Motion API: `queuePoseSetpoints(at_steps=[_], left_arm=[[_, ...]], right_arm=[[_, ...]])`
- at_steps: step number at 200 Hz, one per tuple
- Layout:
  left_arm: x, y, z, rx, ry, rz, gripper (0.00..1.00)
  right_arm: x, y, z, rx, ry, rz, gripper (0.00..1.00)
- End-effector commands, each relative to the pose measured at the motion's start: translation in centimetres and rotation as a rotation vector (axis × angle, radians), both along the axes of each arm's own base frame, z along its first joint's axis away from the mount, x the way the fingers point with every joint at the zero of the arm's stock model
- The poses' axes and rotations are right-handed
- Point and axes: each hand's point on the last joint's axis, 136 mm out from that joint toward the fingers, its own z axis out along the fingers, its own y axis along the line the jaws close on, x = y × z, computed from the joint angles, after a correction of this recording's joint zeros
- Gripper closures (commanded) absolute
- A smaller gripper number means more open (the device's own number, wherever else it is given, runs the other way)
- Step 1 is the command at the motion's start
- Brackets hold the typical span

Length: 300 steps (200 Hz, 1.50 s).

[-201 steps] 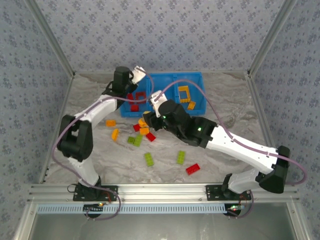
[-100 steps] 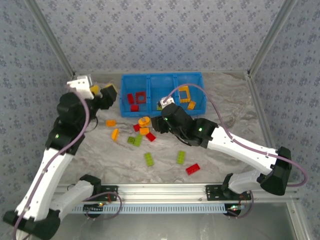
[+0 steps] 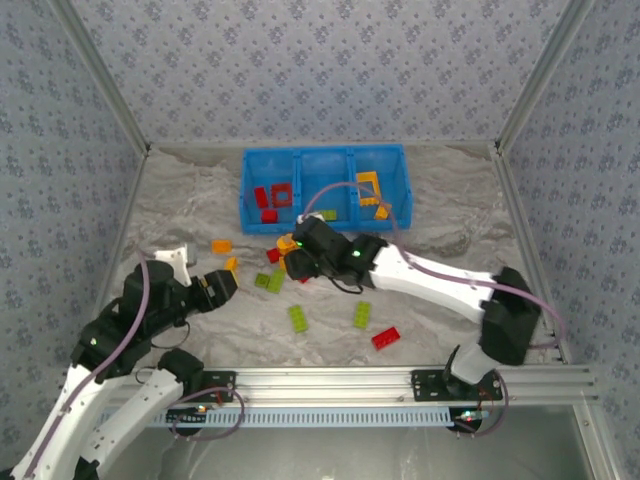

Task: Sort the legos into containers by color

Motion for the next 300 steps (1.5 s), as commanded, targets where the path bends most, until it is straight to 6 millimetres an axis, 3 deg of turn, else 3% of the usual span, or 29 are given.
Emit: queuePoseSetpoints(at_steps=[1,15,43,76,130,197,239,270,300], left_arm=[[0.0,-0.2,-0.7,-0.070,0.033,0.047,0.38],[0.6,-0.3,-0.2,-0.083,0.016,0.056,0.38],[1.7,-1.0,0.5,-0.074,-0.010,0.048,0.38],[2.0,-1.6,2.1,-0.065,-0.042,0.019,0.37],[1.5,-1.3,4.8,-0.080,-0.101,0.003,0.36],[1.5,-1.5,5.8,-0.094,-0.123,-0.007,0.36],[1.8,-1.8,5.4,-0.084,-0.115,-0.014,0.36],[2.2,-2.4,6.4,-0.100,-0.130,-0.029,0.34],[3.1,-3.7,8.1,-0.102,-0.151,-0.065,0.34]], right_arm=[[2.6,1.9,-2.3,-0.019,0.086,-0.025,0.22],[3.9,2.8,-3.7,-0.028,0.121,-0.045,0.16],[5.3,5.2,-7.2,-0.064,0.182,-0.060,0.15],[6.2,4.1,-10.8,-0.182,0.228,-0.149,0.15],[6.6,4.6,-12.5,-0.214,0.228,-0.160,0.17],[6.7,4.3,-13.5,-0.236,0.233,-0.189,0.40],[6.4,4.4,-11.4,-0.228,0.169,-0.192,0.49],[5.7,3.5,-6.5,-0.192,0.079,-0.203,0.49],[5.1,0.2,-1.0,-0.136,-0.002,-0.239,0.49]])
